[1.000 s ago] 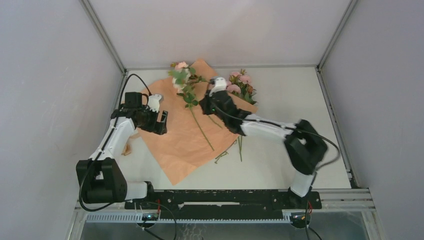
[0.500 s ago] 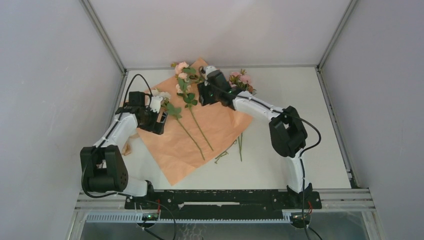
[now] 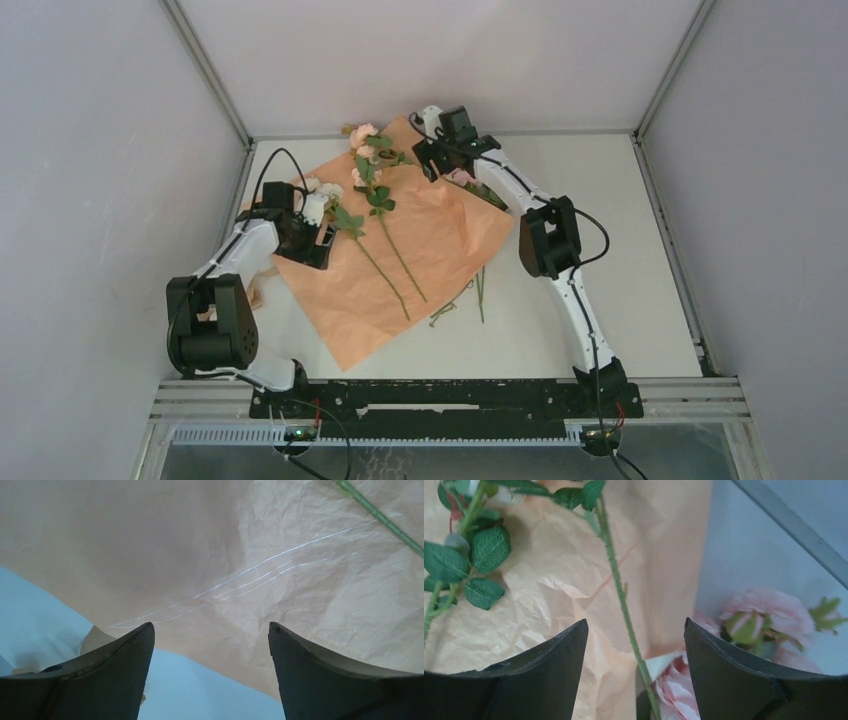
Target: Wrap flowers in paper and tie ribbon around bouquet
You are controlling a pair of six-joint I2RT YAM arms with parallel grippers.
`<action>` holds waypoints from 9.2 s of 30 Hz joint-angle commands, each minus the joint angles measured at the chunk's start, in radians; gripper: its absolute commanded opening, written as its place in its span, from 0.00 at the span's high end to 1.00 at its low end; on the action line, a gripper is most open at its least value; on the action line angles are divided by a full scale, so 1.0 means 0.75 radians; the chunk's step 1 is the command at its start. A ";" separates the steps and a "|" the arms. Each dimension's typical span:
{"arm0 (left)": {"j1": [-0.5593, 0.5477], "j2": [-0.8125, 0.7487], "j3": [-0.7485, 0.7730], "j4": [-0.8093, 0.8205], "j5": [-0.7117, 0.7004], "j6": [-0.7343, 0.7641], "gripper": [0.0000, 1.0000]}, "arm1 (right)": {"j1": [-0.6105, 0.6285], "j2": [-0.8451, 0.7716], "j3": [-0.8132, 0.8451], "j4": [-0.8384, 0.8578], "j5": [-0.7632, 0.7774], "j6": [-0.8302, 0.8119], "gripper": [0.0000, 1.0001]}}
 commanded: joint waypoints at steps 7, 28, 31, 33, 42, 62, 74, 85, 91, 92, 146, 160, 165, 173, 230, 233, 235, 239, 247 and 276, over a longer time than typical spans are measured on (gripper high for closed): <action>-0.004 0.101 0.146 0.021 0.034 -0.026 0.12 | 0.029 0.174 0.185 0.199 -0.033 -0.232 0.40; -0.101 0.432 0.617 -0.028 -0.121 -0.160 0.27 | -0.028 -0.267 -0.190 0.298 0.263 -0.171 1.00; -0.099 0.491 0.730 -0.062 -0.077 -0.212 0.29 | -0.041 -0.499 -0.399 0.367 0.423 -0.170 1.00; -0.100 0.547 0.789 -0.076 -0.047 -0.271 0.27 | -0.046 -0.662 -0.556 0.429 0.527 -0.176 1.00; -0.103 0.803 1.056 -0.194 0.035 -0.470 0.26 | -0.066 -1.299 -1.085 0.540 0.528 0.324 1.00; -0.114 1.053 1.435 -0.161 0.107 -0.480 0.81 | 0.410 -0.412 -0.920 1.033 0.232 1.222 0.86; -0.115 0.777 1.198 -0.073 -0.026 -0.375 0.77 | 0.228 -0.868 -1.090 0.334 0.314 0.695 0.38; -0.114 0.478 0.697 -0.032 -0.152 -0.234 0.61 | -0.361 -0.888 -1.312 0.344 -0.059 0.774 0.42; -0.122 0.700 0.857 -0.159 -0.285 -0.234 0.60 | -0.371 -0.688 -1.183 0.315 -0.170 0.765 0.37; -0.132 0.728 0.886 -0.165 -0.306 -0.235 0.60 | -0.365 -0.648 -1.159 0.304 -0.209 0.768 0.37; -0.418 0.074 0.576 -0.568 0.302 0.029 0.35 | -0.664 -1.537 -1.618 0.127 0.211 0.688 1.00; -1.132 0.456 1.173 -0.186 0.618 -0.366 0.03 | -0.404 -2.044 -1.970 0.346 0.173 0.963 1.00; -1.216 0.632 1.255 -0.034 0.779 -0.547 0.00 | -0.364 -2.127 -2.024 0.369 0.173 1.016 1.00; -1.283 0.646 1.069 0.269 0.731 -0.642 0.19 | -0.338 -2.153 -2.051 0.406 0.169 1.034 1.00; -0.340 0.277 0.097 0.599 0.204 -1.170 0.99 | -0.607 -1.782 -2.101 0.189 0.092 0.836 0.41; -0.408 0.317 0.050 0.610 0.180 -1.179 0.95 | -0.613 -1.661 -2.104 0.228 0.012 0.832 0.41; -0.461 0.333 0.043 0.592 0.173 -1.160 0.90 | -0.612 -1.583 -2.105 0.256 -0.020 0.832 0.39; -0.500 0.339 0.052 0.530 0.157 -1.172 0.59 | -0.611 -1.435 -2.098 0.302 -0.012 0.819 0.37; -0.502 0.110 -0.007 0.465 0.112 -1.200 0.26 | -0.605 -1.202 -2.018 0.303 0.000 0.774 0.45; 0.050 -0.322 0.088 0.123 0.067 -0.347 0.00 | 0.037 -1.752 -1.491 0.595 -0.002 0.866 1.00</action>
